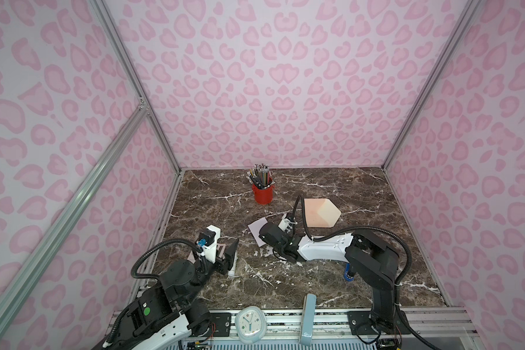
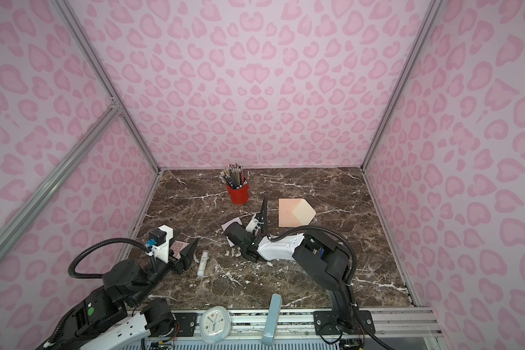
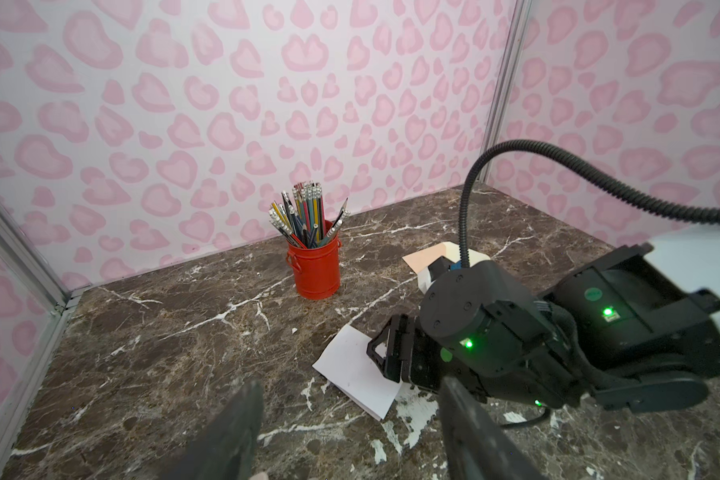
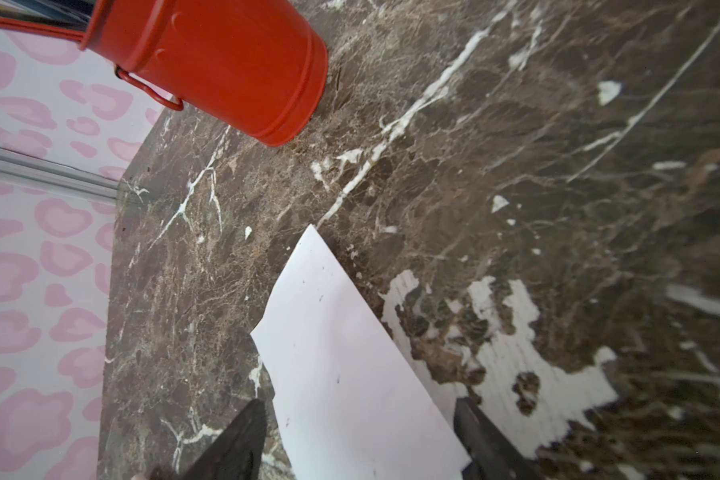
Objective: Place the letter into the envelope and seal it
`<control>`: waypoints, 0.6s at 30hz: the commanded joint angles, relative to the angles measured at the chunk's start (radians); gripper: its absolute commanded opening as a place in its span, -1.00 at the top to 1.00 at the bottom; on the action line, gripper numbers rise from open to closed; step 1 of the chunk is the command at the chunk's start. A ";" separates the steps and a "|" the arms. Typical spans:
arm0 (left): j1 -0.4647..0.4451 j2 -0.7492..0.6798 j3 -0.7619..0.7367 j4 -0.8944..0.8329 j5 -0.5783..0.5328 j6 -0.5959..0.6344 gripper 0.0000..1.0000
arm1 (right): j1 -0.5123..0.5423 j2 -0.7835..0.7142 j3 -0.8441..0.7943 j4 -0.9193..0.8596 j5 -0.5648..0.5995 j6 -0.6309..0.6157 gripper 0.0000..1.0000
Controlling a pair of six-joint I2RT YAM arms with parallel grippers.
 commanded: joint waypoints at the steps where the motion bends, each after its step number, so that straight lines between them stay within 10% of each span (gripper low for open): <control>1: 0.000 0.060 -0.011 0.052 -0.017 -0.065 -0.17 | -0.013 -0.010 0.017 -0.114 -0.040 -0.087 -0.29; 7: 0.004 0.170 -0.047 0.156 -0.041 -0.107 -0.02 | -0.062 0.028 0.154 -0.388 -0.158 -0.244 -0.07; 18: 0.022 0.264 -0.024 0.216 -0.039 -0.080 -0.03 | -0.086 0.127 0.365 -0.698 -0.146 -0.441 -0.38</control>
